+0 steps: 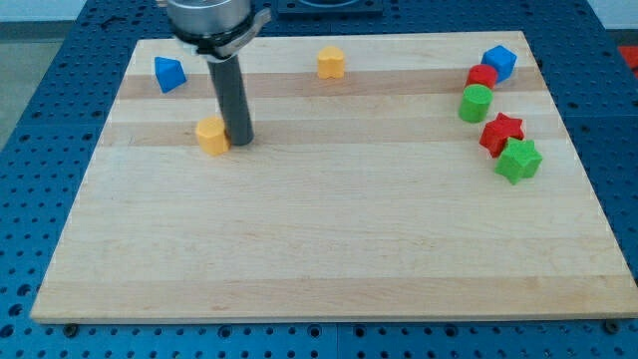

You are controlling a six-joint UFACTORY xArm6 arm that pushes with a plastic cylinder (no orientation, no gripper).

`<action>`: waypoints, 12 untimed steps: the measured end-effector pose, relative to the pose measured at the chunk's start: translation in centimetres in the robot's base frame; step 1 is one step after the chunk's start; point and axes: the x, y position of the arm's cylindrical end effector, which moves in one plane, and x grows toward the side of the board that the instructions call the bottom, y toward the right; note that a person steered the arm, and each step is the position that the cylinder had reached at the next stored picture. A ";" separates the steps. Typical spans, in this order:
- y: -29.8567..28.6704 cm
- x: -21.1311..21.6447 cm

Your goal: Push yellow hexagon to center left

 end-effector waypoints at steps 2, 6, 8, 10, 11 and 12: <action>-5.1 2.8; 3.6 -4.8; -3.6 -4.1; -6.8 1.9; -8.5 2.2; -8.6 2.1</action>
